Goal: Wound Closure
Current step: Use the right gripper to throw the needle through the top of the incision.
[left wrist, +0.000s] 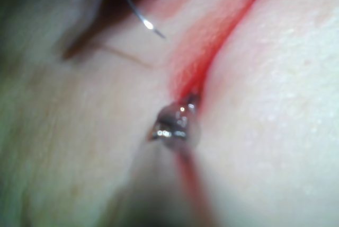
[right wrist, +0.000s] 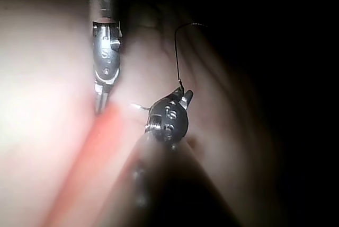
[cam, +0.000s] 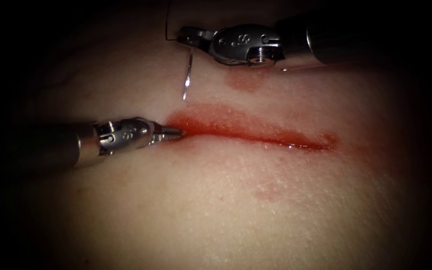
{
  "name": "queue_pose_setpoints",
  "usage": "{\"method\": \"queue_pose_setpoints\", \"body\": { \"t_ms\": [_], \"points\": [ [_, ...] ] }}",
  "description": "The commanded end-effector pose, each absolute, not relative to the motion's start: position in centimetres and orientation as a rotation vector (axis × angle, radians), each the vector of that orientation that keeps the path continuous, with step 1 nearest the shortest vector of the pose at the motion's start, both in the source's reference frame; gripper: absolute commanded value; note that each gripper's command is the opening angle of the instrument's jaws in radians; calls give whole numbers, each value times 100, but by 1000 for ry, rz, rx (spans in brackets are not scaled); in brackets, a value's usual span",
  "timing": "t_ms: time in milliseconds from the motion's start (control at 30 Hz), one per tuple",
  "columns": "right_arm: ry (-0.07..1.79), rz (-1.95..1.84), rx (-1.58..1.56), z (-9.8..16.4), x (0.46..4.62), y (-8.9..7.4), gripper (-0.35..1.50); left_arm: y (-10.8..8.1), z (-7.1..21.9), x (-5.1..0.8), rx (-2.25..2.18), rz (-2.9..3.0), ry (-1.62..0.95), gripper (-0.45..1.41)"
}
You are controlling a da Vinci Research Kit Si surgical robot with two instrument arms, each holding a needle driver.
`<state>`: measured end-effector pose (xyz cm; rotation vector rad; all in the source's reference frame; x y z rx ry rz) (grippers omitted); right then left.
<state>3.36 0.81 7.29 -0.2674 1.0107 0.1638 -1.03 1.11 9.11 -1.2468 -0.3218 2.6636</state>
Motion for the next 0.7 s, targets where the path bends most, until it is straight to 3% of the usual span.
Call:
{"method": "queue_pose_setpoints", "body": {
  "t_ms": [33,700],
  "points": [
    [1012,161,-270,734,342,81,-35,106,921,-109,-1242,2666,-340,-35],
    [996,125,-281,736,350,79,-35,74,900,-105,-1225,2709,-437,-35]
  ]
}}
